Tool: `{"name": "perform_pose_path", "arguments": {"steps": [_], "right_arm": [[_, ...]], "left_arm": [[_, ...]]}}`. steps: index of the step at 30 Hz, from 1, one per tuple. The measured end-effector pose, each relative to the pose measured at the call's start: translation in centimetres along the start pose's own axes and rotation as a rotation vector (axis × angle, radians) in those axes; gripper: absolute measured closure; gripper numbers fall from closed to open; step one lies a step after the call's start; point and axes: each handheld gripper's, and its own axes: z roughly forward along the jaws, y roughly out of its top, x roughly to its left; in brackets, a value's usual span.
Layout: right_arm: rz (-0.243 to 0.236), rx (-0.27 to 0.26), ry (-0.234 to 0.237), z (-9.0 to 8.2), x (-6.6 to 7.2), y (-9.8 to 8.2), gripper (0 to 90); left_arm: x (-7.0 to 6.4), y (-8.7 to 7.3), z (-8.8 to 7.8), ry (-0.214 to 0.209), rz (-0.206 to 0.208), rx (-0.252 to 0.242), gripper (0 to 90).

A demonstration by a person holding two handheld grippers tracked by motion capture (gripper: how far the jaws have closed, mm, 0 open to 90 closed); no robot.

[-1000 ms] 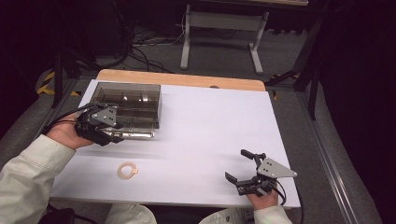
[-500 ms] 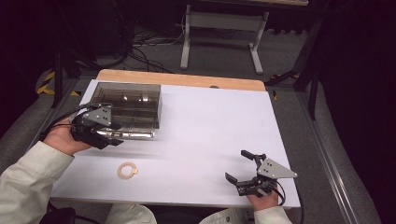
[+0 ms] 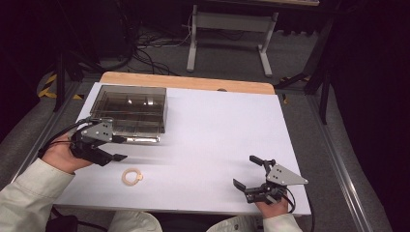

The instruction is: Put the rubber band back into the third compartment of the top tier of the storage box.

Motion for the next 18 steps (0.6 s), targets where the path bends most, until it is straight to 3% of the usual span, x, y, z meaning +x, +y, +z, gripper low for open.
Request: {"name": "perform_pose_path", "arguments": {"steps": [7,18], "right_arm": [[-0.002,0.001,0.002,0.0,0.0,0.0,3.4],[-0.005,0.002,0.003,0.0,0.0,0.0,3.4]], "left_arm": [[-0.7,0.0,0.3,-0.008,0.009,-0.006,43.3],[-1.7,-0.5,1.9,-0.038,0.0,0.031,43.4]]}}
